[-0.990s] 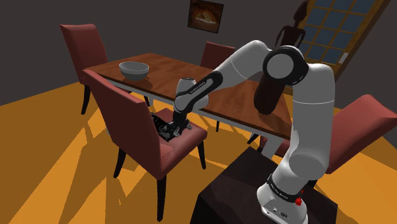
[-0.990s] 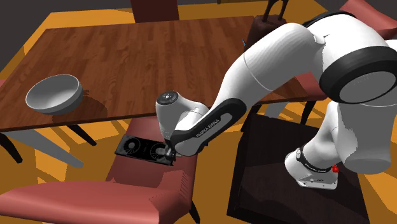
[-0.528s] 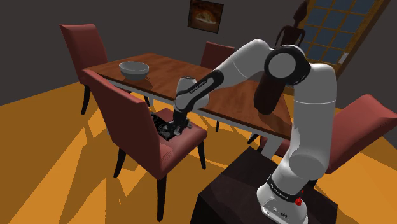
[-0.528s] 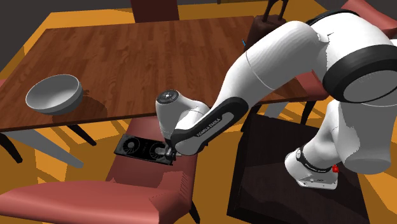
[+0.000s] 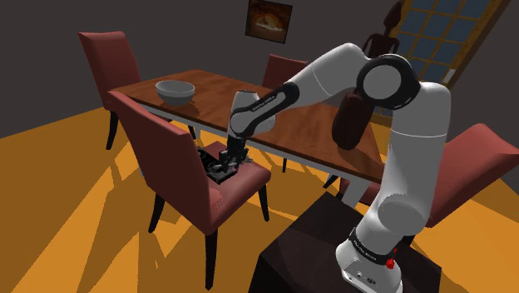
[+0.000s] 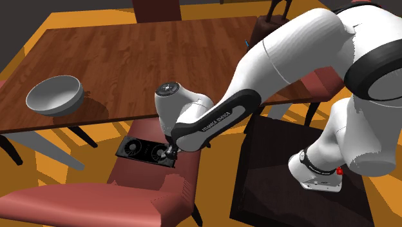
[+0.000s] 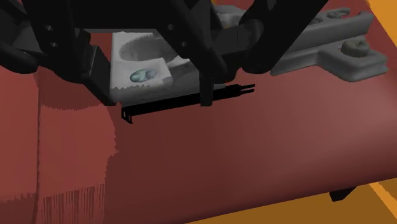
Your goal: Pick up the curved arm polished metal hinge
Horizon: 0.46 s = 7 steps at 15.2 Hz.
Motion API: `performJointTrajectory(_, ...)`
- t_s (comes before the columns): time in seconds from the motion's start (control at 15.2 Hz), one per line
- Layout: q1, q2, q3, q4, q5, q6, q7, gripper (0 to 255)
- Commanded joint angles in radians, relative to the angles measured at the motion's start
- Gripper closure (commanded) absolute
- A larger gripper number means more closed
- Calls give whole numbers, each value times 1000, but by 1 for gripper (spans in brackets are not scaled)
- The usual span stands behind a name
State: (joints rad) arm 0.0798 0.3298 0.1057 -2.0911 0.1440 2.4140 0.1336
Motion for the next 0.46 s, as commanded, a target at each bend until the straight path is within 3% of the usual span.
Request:
performJointTrajectory(0.0,-2,-20,0,4,0,-24,1,255)
performJointTrajectory(0.4,-3,-58,-1,14,-2,-72,7,255)
